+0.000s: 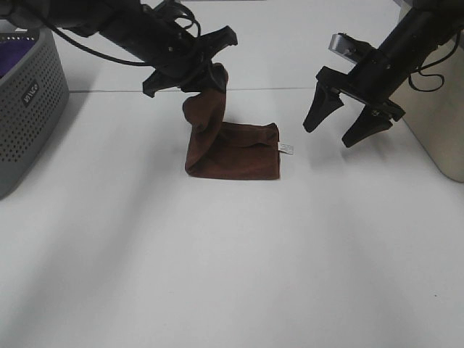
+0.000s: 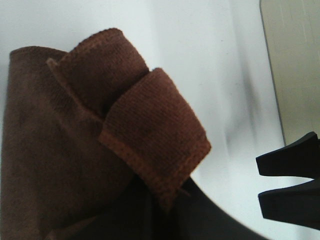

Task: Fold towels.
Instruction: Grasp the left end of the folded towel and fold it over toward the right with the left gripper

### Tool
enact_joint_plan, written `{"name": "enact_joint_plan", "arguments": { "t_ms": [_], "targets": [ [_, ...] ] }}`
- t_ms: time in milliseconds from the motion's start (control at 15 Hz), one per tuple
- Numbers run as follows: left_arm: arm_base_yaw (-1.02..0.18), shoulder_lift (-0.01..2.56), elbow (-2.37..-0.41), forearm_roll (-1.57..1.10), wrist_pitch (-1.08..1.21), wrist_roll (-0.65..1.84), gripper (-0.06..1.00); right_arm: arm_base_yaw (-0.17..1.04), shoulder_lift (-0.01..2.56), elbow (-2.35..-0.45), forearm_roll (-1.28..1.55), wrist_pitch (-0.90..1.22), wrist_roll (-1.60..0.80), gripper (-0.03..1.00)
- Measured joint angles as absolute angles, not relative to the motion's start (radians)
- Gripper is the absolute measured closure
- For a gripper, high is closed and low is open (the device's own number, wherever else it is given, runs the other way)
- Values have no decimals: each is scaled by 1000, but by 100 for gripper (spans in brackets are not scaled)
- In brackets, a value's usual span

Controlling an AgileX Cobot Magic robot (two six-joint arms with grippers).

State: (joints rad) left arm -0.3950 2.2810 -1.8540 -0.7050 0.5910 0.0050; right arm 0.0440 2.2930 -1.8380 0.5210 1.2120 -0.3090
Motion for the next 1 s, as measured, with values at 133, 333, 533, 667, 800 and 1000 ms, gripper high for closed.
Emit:
{"name": "enact_joint_plan", "arguments": {
  "t_ms": [133,333,533,667,800,1000],
  "targets": [
    [-438,2313,-1854,-732,550,5,92,44,2293,-1838,521,1212,-307,15],
    [-474,2351,-1854,-768,506,0,87,44,2293,-1838,521,1212,-307,15],
    [-484,2361,-1854,-809,461,0,64,44,2293,-1838,522,1212,-305,15],
    [-484,2361,-1854,-849,442,0,48,44,2293,-1838,527,1212,-295,15],
    [-484,2361,-1854,-905,441,5,38,44,2293,-1838,540,1212,-292,15],
    [-470,2358,-1854,-900,453,6,36,44,2293,-1838,642,1212,-305,15]
  ]
}}
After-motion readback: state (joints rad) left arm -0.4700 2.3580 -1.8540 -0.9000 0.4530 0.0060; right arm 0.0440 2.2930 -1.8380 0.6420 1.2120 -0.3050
